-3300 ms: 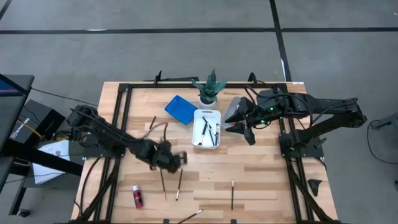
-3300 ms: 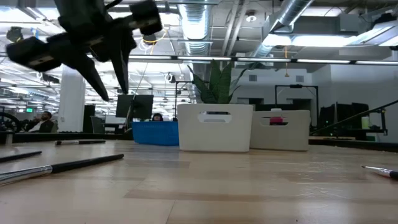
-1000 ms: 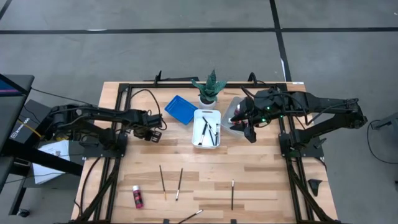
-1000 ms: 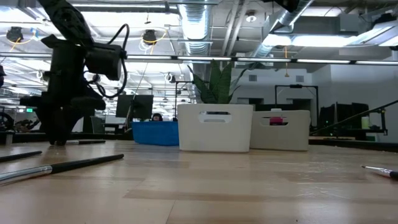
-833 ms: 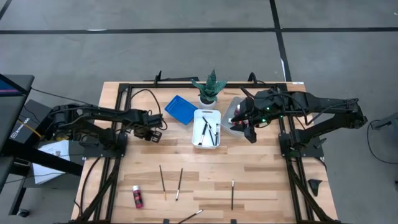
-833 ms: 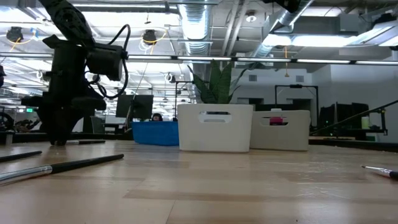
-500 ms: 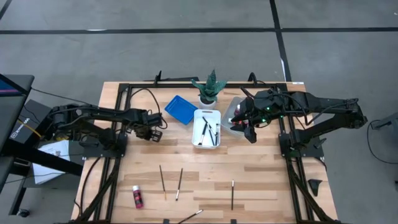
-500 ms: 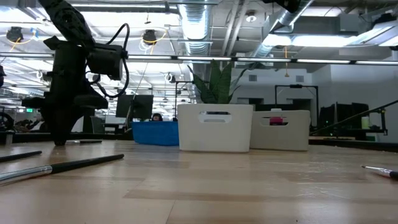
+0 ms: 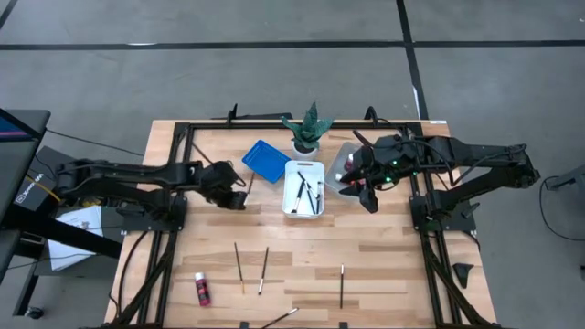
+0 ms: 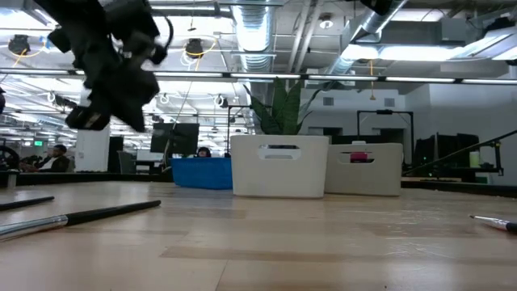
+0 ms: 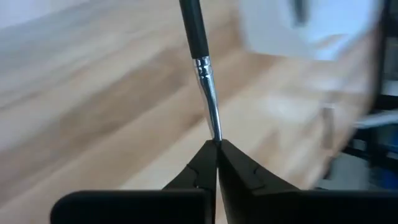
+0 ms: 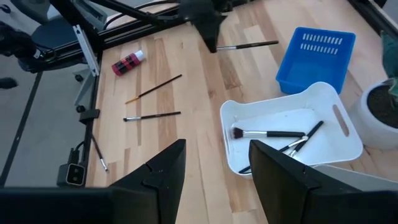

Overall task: Pick & Place Paint Supplies
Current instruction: Put the large black paint brush into the white bin

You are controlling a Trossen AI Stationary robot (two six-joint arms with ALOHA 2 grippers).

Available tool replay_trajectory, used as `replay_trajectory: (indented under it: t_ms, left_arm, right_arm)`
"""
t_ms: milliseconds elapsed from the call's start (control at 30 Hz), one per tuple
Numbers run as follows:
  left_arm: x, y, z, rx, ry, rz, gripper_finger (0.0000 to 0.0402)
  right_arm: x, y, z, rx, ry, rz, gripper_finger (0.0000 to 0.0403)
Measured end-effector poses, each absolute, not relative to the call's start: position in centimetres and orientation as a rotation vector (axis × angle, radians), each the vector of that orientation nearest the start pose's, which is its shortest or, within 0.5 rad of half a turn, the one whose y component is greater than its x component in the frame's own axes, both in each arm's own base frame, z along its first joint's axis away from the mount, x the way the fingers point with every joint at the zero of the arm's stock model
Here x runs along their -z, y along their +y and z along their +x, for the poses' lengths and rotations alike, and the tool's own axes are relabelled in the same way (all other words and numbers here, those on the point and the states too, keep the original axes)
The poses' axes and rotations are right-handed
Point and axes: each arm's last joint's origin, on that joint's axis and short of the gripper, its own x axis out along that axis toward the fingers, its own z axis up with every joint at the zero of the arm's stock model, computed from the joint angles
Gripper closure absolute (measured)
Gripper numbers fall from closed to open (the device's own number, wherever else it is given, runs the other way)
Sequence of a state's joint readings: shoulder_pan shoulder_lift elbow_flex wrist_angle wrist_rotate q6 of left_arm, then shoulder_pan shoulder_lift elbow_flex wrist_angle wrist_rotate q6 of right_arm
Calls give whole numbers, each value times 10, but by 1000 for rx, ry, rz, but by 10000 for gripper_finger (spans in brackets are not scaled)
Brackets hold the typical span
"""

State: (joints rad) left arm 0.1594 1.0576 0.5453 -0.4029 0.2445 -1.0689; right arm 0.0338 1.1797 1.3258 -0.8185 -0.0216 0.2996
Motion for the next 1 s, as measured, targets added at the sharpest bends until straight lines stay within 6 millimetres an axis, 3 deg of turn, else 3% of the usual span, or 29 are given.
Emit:
replay_trajectory:
  t_ms: [200,400,600,800,1000]
  left_arm:
    - [-208,1,208,-219,681,-1173,401]
    - [-215,-17,236,-181,424,-1176,401]
    - [-200,-25,265,-195,290,-1185,401]
    - [-185,-27,298,-244,318,-1154,401]
    - [-176,-18,318,-339,291,-1140,401]
  right_arm:
    - [-383,8,229,69,670,277,230]
    - [-383,8,229,71,668,282,230]
    - [-383,10,229,71,666,303,230]
    - [-384,19,229,42,659,307,230]
    - [-384,26,228,44,657,303,230]
